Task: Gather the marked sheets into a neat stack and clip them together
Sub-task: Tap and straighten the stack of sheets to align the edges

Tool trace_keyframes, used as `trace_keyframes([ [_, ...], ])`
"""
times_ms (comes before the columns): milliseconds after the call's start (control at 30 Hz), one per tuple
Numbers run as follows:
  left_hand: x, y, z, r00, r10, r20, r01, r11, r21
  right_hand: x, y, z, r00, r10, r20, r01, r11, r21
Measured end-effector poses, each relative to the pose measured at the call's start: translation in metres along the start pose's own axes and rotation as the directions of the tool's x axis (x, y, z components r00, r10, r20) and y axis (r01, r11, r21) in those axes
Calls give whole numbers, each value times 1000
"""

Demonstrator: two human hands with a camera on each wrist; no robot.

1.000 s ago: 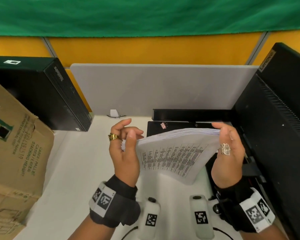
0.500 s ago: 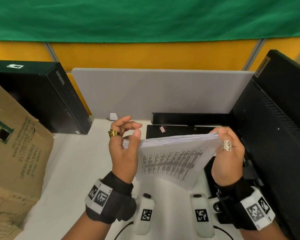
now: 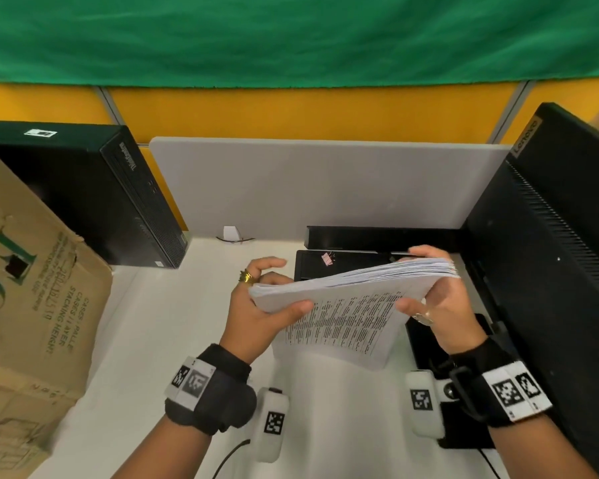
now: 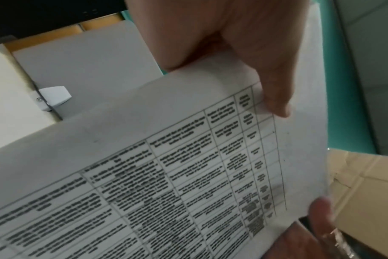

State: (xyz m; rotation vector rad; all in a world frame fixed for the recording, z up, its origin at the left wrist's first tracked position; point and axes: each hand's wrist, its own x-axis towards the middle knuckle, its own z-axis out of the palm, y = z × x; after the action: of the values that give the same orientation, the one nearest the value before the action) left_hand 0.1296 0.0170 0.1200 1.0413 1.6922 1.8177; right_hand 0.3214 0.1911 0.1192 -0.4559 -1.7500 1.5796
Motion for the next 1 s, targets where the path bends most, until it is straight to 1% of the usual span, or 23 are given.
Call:
trace_keyframes([
  [33,4,0,-1,999,-22,36,23,1000,-11,1,3,1,999,41,9,-41,999,-2],
  [133,12,4,-3,991,-73,108,72,997,14,5,7,6,993,111,-43,-111,994,-7],
  [267,19,12,-4,980,-136,145,130,990,49,9,7,7,993,116,-18,-116,993,17],
  [367,22,12,-2,974,-183,137,174,982,74,11,3,11,990,139,17,-139,990,-23],
  [467,21,16,-5,969,-157,189,147,987,66,12,-6,8,990,136,42,-134,990,-31],
  [533,19,20,-12,942,-169,292,156,985,68,10,-12,3,987,137,90,-134,990,-34],
  [600,15,19,-15,892,-218,396,183,975,123,7,-11,-1,974,160,157,-153,987,-55],
  [633,14,16,-15,875,-237,422,186,970,160,5,-7,-2,967,184,177,-175,983,-62],
  [667,13,13,-15,868,-243,433,178,966,186,3,-3,-2,961,208,180,-198,978,-69],
  [733,13,12,-12,870,-227,438,152,968,200,2,3,-2,958,244,154,-237,970,-60],
  [833,16,9,-12,894,-203,399,140,974,180,0,5,-3,959,252,126,-249,968,-45],
  [1000,16,1,-14,945,-217,247,191,974,122,-6,1,4,952,259,162,-256,966,-42],
])
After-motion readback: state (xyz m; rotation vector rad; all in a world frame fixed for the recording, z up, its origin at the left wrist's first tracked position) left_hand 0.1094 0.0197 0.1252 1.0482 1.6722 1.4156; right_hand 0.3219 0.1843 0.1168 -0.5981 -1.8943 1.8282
